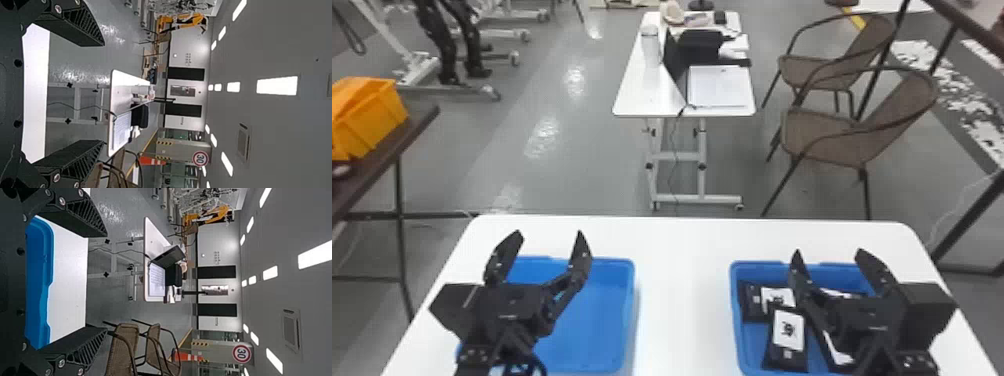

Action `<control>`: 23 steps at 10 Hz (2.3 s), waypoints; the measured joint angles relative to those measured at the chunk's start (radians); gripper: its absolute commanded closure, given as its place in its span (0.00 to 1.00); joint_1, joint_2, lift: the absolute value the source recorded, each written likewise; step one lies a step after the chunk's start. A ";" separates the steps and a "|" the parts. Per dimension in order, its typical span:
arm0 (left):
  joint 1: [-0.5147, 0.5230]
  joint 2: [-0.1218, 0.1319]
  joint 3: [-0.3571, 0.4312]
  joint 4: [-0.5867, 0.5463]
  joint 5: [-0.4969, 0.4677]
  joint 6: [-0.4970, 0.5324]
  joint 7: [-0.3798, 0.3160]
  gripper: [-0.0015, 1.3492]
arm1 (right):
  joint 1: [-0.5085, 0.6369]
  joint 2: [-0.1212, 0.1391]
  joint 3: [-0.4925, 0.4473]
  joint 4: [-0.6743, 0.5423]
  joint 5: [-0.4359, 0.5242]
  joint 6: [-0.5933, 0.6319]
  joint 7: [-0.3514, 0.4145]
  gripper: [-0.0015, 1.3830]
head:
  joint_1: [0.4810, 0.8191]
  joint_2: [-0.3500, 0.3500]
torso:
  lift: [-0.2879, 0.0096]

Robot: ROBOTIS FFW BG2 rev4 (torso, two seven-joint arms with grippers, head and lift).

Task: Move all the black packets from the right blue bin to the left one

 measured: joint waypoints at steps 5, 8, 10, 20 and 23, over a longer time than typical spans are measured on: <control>0.004 -0.011 0.007 0.000 0.006 -0.003 0.002 0.10 | 0.007 0.006 -0.003 0.006 -0.005 -0.035 -0.015 0.13 | 0.63 0.58 | 0.97; 0.005 -0.016 0.007 0.000 0.004 -0.005 0.002 0.10 | 0.011 0.007 -0.011 0.007 -0.007 -0.046 -0.016 0.18 | 0.63 0.58 | 0.97; 0.006 -0.015 0.006 0.001 0.004 -0.003 0.002 0.10 | 0.018 0.008 -0.012 0.007 -0.015 -0.038 -0.018 0.18 | 0.63 0.57 | 0.97; -0.011 0.015 -0.013 0.000 0.043 0.063 -0.013 0.10 | -0.004 0.027 -0.130 0.209 0.042 0.184 -0.016 0.18 | 0.63 0.42 | 0.97; -0.014 0.018 -0.012 0.000 0.047 0.076 -0.022 0.10 | -0.055 0.026 -0.139 0.279 0.046 0.219 0.020 0.18 | 0.63 0.42 | 0.97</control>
